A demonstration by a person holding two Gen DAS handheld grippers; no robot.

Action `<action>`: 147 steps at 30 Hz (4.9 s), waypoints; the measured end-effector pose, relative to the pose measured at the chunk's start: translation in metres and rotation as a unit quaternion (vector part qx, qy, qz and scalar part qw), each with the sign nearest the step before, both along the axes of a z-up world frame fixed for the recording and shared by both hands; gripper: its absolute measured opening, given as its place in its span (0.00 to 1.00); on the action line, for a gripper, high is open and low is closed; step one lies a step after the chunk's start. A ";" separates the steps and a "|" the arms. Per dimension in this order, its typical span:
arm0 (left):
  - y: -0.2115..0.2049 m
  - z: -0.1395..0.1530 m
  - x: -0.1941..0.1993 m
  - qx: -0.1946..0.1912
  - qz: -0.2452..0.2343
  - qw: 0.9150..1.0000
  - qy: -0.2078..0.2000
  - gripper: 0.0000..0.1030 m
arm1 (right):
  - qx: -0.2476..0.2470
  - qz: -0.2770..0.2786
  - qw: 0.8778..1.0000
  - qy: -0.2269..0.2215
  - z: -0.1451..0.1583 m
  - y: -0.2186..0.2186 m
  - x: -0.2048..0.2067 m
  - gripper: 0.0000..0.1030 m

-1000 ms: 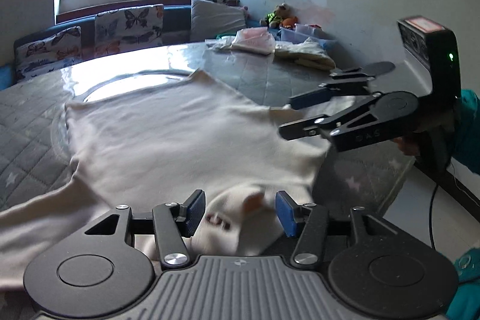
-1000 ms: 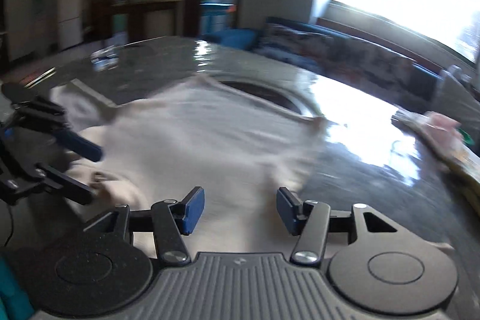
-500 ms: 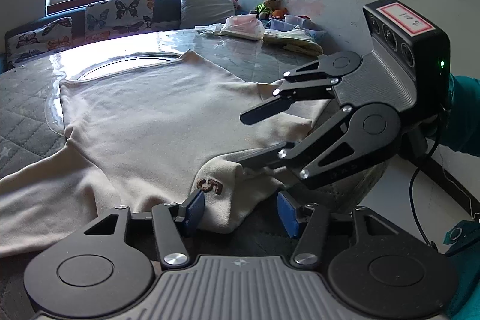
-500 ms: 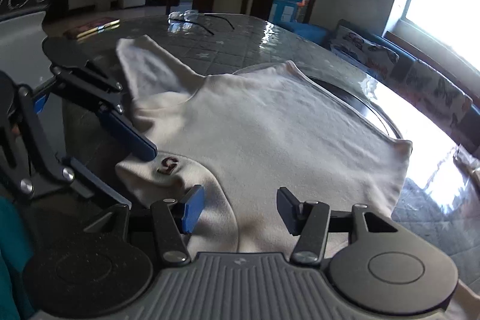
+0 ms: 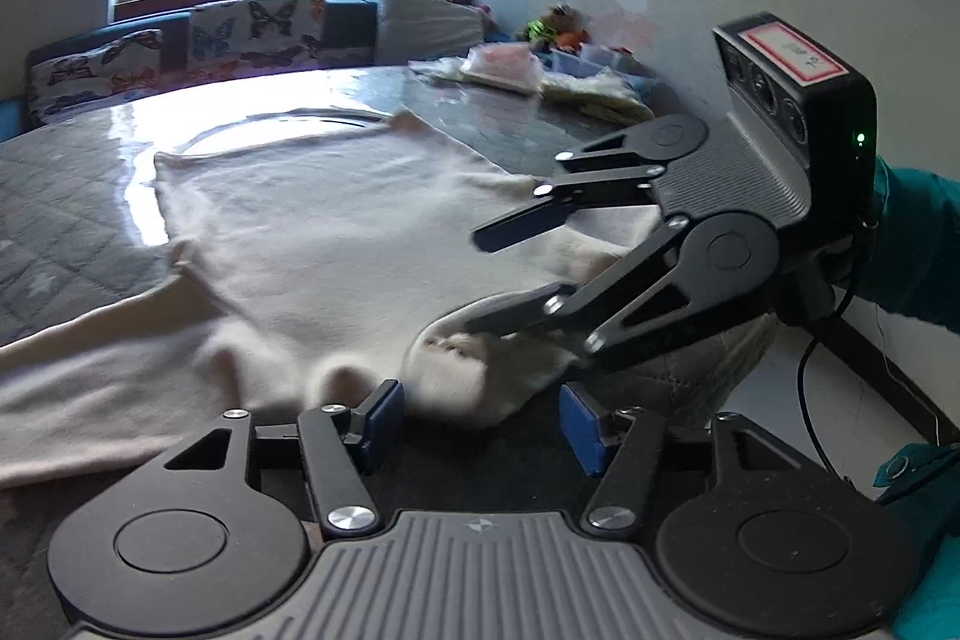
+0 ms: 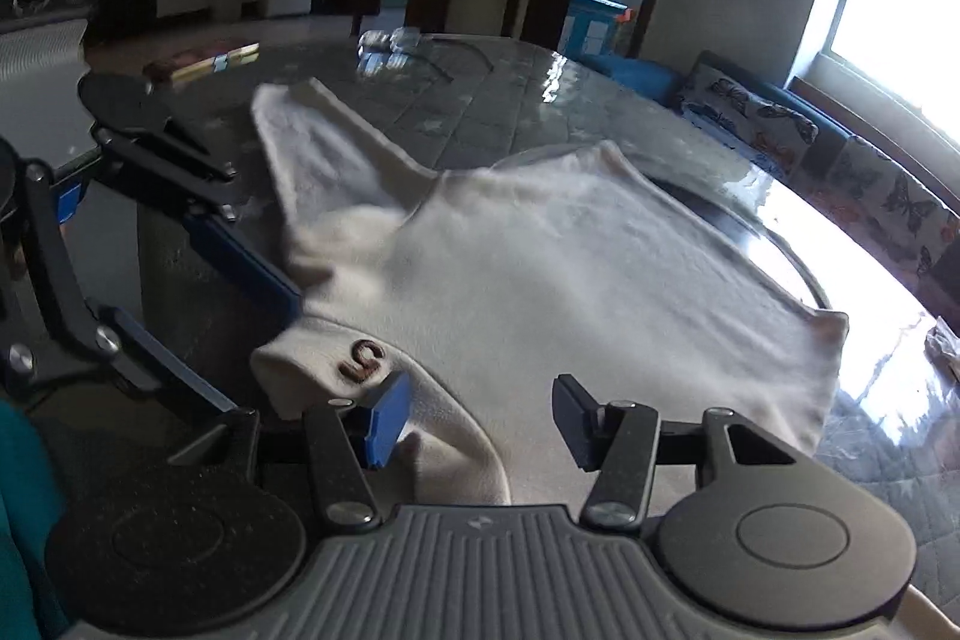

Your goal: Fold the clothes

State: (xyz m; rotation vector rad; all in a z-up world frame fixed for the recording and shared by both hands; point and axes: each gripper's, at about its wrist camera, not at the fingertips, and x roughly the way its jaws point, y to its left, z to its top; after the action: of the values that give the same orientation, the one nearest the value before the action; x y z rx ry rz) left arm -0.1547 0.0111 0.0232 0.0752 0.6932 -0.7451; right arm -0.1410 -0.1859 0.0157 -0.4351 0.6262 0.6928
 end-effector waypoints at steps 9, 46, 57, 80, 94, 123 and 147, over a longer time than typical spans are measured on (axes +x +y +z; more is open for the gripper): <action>0.088 0.018 0.018 0.021 0.216 0.976 -0.038 0.61 | 0.022 0.027 0.999 0.025 -0.005 0.013 0.001 0.53; 0.125 0.014 0.077 0.127 0.428 0.893 -0.053 0.19 | 0.026 0.012 0.999 0.032 -0.009 0.012 0.002 0.66; 0.012 0.020 0.106 0.042 0.235 0.970 -0.047 0.19 | 0.026 0.009 0.999 0.027 -0.009 0.013 0.000 0.66; -0.006 -0.017 0.159 0.078 0.200 0.977 0.014 0.24 | 0.039 0.009 0.999 0.032 -0.012 0.010 0.001 0.70; -0.015 -0.017 0.195 0.078 0.198 0.977 0.024 0.28 | 0.045 0.009 0.998 0.038 -0.013 0.008 0.003 0.71; 0.000 -0.014 0.287 0.051 0.284 0.957 0.040 0.47 | 0.059 0.002 0.997 0.049 -0.016 0.006 0.007 0.75; 0.137 0.013 0.081 0.072 0.456 0.887 0.000 0.84 | 0.050 -0.025 0.998 0.022 0.005 0.030 0.005 0.74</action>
State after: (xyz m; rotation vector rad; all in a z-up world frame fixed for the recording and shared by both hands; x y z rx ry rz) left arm -0.0737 0.1478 0.0363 -0.1154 0.6888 0.2165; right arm -0.1356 -0.1561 0.0209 -0.3118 0.6388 0.6843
